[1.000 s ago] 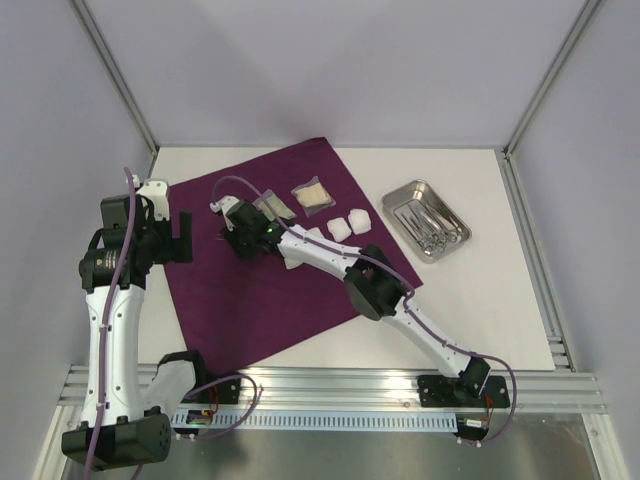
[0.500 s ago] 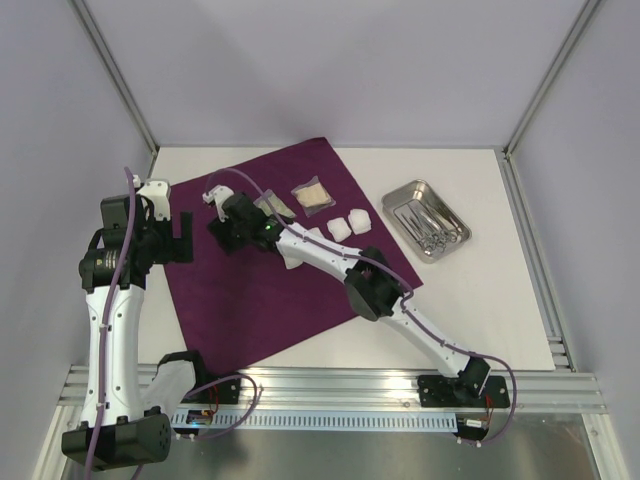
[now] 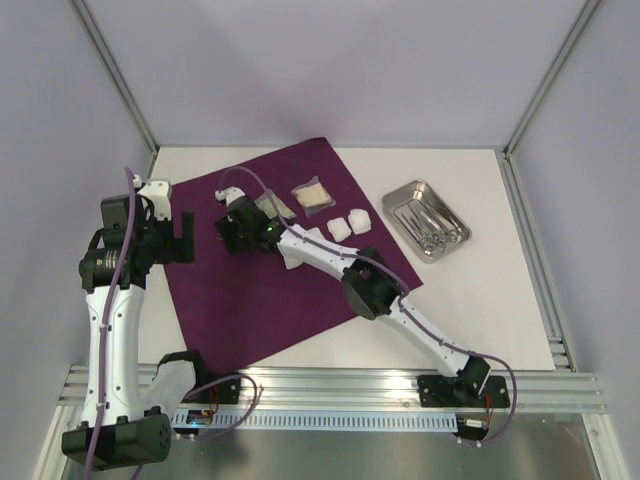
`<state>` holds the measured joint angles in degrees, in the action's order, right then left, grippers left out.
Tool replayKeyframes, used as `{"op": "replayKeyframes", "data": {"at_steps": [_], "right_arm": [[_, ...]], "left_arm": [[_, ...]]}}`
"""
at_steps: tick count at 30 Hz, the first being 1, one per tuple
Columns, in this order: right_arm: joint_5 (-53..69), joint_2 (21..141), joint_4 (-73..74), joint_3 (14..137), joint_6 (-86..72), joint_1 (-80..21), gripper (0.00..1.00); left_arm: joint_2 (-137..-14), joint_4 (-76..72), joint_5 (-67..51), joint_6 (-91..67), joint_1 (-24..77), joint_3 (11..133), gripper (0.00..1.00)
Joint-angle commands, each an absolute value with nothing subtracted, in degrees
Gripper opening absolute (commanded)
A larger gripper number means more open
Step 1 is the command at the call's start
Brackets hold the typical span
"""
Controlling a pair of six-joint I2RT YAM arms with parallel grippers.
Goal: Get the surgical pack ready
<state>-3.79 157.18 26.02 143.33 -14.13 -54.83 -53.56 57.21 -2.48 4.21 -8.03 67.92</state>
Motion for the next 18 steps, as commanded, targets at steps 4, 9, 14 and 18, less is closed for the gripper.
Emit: {"op": "replayKeyframes", "data": {"at_steps": [4, 9, 14, 18], "right_arm": [[-3.7, 158.7, 28.4, 143.2, -15.0, -54.8, 0.50], [-6.8, 156.0, 27.2, 138.9, -13.1, -55.4, 0.36], [-6.3, 154.6, 27.2, 137.3, -9.8, -56.1, 0.26], [-6.3, 152.3, 26.0, 134.7, -8.6, -57.0, 0.13]], "left_arm": [[-53.1, 56.9, -3.1, 4.8, -8.5, 68.8, 1.00], [-53.3, 56.9, -3.3, 4.9, -8.4, 69.0, 1.00], [-53.3, 57.0, -3.4, 5.1, -8.4, 69.0, 1.00], [-53.2, 57.1, -3.5, 5.0, -8.5, 69.2, 1.00]]}}
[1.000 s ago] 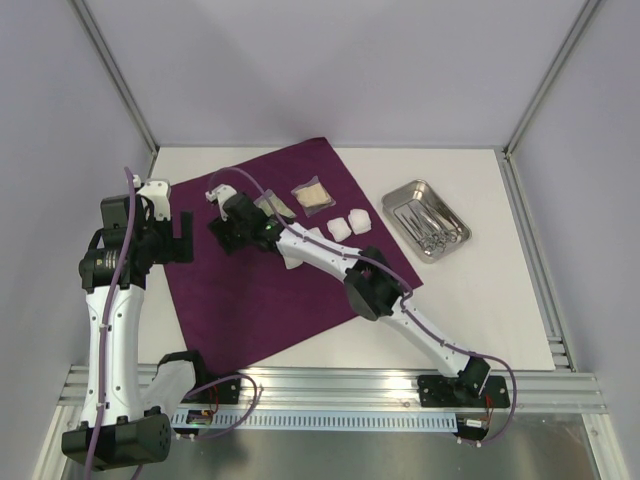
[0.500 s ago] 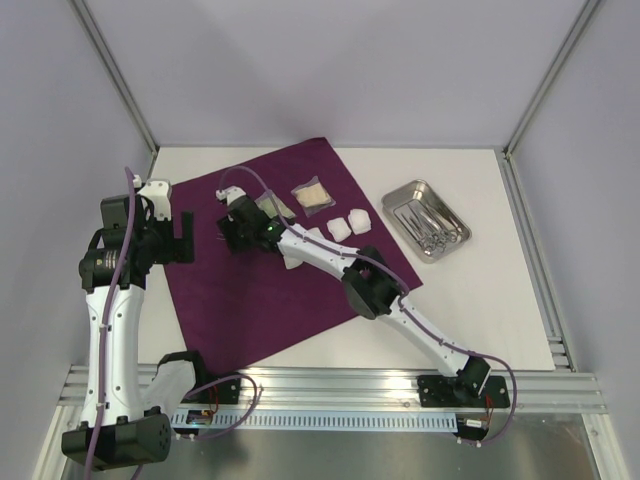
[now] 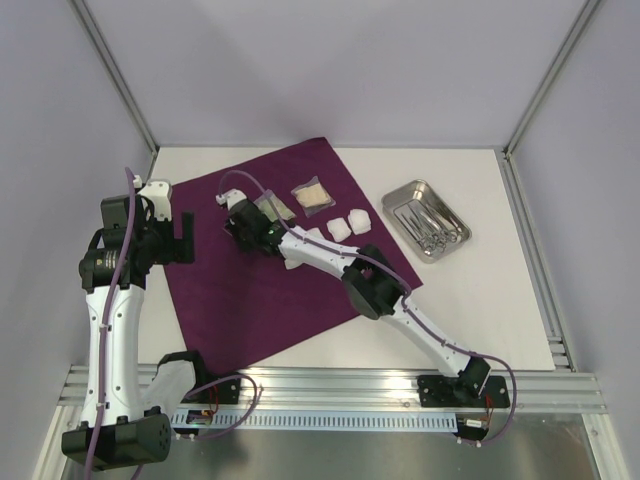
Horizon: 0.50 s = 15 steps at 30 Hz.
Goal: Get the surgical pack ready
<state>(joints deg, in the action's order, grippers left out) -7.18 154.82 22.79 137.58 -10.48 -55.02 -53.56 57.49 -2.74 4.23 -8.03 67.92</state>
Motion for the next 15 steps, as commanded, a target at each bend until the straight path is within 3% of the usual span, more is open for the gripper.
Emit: {"op": "replayKeyframes", "data": {"at_steps": [1, 5, 15], "right_arm": [[-6.4, 151.8, 25.6, 133.2, -8.5, -57.0, 0.11], [-7.7, 149.3, 24.4, 130.6, -7.9, -57.2, 0.00], [-8.0, 139.8, 19.4, 120.3, -7.3, -57.9, 0.00]], "left_arm": [[-53.2, 57.2, -3.5, 5.0, -8.4, 69.2, 1.00], [-52.9, 57.4, -3.6, 5.0, -8.4, 69.3, 1.00], [-51.9, 57.6, -3.1, 5.2, -8.5, 69.6, 1.00]]}}
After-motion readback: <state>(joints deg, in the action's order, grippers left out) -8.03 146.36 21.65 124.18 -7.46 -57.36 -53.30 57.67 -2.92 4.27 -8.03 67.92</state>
